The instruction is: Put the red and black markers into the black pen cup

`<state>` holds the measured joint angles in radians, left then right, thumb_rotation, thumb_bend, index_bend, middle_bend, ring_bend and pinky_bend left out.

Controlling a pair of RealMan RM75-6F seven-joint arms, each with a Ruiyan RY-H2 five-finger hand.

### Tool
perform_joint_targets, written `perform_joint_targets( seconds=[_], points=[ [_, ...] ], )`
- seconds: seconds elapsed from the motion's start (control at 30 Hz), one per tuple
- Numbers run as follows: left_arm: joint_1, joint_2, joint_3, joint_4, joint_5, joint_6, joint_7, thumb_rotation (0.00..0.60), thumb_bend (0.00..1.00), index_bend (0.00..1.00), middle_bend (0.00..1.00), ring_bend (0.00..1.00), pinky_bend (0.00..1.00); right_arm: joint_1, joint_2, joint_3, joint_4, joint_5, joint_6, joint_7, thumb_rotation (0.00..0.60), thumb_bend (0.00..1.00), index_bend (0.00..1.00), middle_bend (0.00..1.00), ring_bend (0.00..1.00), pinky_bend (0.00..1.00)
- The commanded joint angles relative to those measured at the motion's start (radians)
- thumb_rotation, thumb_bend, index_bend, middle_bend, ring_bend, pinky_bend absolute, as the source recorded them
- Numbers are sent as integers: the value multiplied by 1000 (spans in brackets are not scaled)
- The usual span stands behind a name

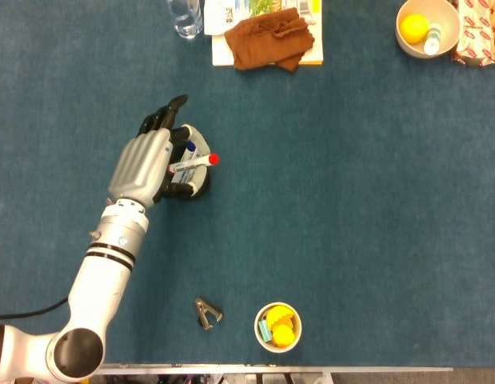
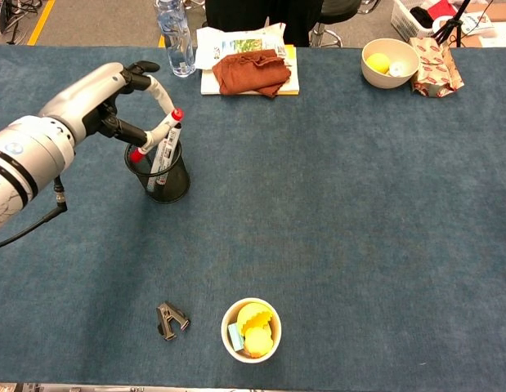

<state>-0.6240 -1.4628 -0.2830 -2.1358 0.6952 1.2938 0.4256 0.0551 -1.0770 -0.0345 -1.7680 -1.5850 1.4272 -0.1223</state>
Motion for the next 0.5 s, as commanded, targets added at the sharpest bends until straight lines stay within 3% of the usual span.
perform_joint_targets(
  seconds=[0.03, 0.37, 0.5],
  points=[
    [-6, -7, -4, 4, -2, -1, -7, 600, 450, 636, 0, 0, 0, 1, 0, 0, 0, 2, -3, -1, 600, 0, 239, 256, 177, 348],
    [27, 11, 29, 27, -3, -24, -86, 600, 450, 603, 0, 0, 0, -2, 5, -1, -5, -2, 3, -2, 600, 0, 239, 256, 176, 348],
    [37, 32, 41, 39, 13, -56, -120, 600, 450, 420, 0, 0, 0, -3, 5, 0, -5, 0, 3, -3, 600, 0, 239, 256, 177, 348]
  ],
)
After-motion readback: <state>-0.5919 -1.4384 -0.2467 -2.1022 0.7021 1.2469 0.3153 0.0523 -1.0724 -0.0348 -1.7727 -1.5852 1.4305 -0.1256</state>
